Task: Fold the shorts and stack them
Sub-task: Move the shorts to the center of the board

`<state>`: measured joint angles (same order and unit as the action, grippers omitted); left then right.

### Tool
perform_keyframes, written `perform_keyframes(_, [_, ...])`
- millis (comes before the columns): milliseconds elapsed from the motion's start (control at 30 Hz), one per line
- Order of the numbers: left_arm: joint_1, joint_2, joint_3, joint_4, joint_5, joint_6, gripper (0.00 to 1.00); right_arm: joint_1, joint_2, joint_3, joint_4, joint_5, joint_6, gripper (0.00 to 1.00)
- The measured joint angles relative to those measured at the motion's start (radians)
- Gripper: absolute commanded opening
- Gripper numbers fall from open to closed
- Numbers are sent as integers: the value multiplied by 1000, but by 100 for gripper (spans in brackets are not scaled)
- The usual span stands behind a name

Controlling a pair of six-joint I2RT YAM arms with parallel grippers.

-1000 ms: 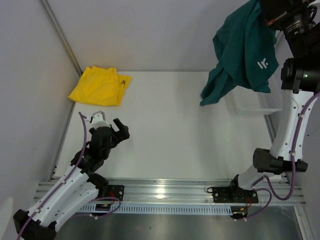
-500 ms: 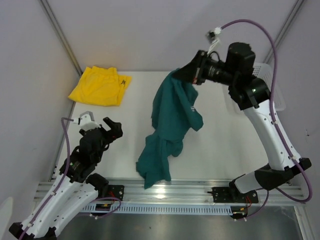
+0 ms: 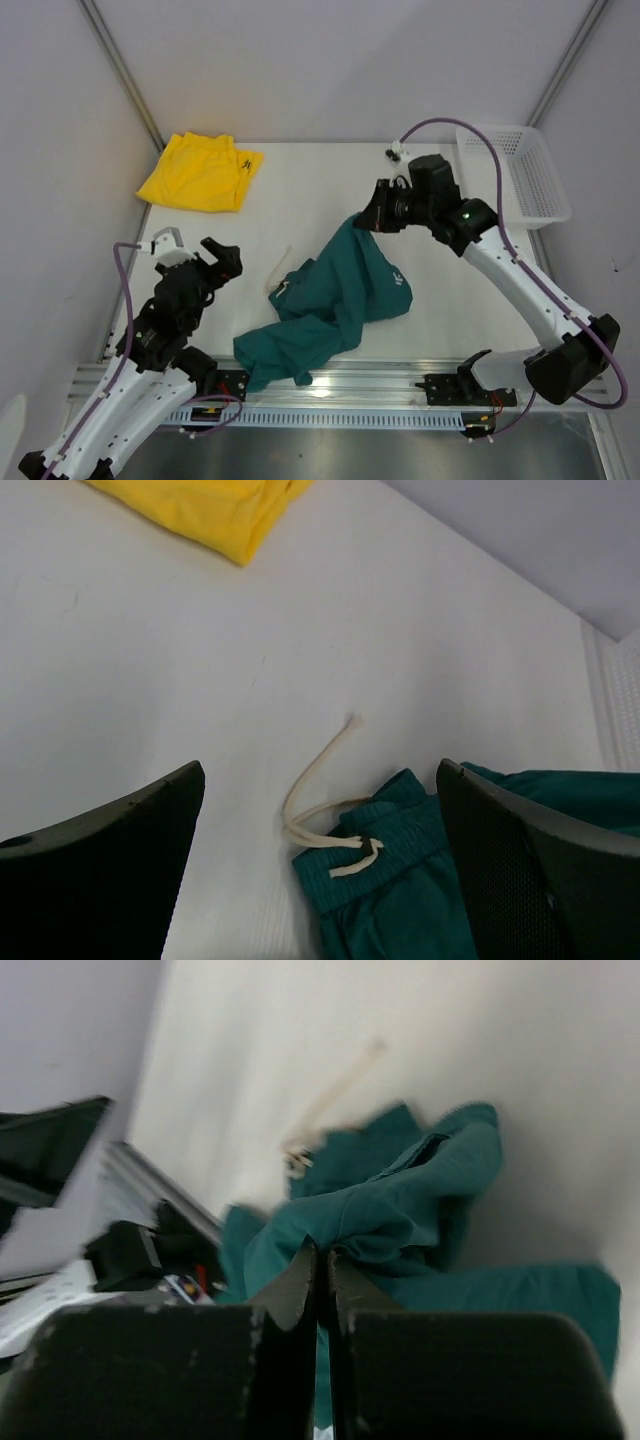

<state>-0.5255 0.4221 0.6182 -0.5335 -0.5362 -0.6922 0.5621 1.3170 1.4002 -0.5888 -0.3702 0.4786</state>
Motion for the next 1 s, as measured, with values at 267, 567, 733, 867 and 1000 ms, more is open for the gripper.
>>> perform_keyframes(267, [0,202,-103,103,92,3,99,-155,-27,-260,-62,252,-45,0])
perform_keyframes(567, [0,502,-79,244,210,43,99,-101,-119,-376,-70,248,-118,0])
perform_keyframes(733, [0,661,-8,288,307,93,99,18,-232,-503,-84,230,-112,1])
perform_keyframes(867, [0,751,45,321,381,127,99,80,-296,-566,-99,253,-73,39])
perform_keyframes(1000, [0,788,62,362,456,148,99,119,-300,-567,-101,263,-50,53])
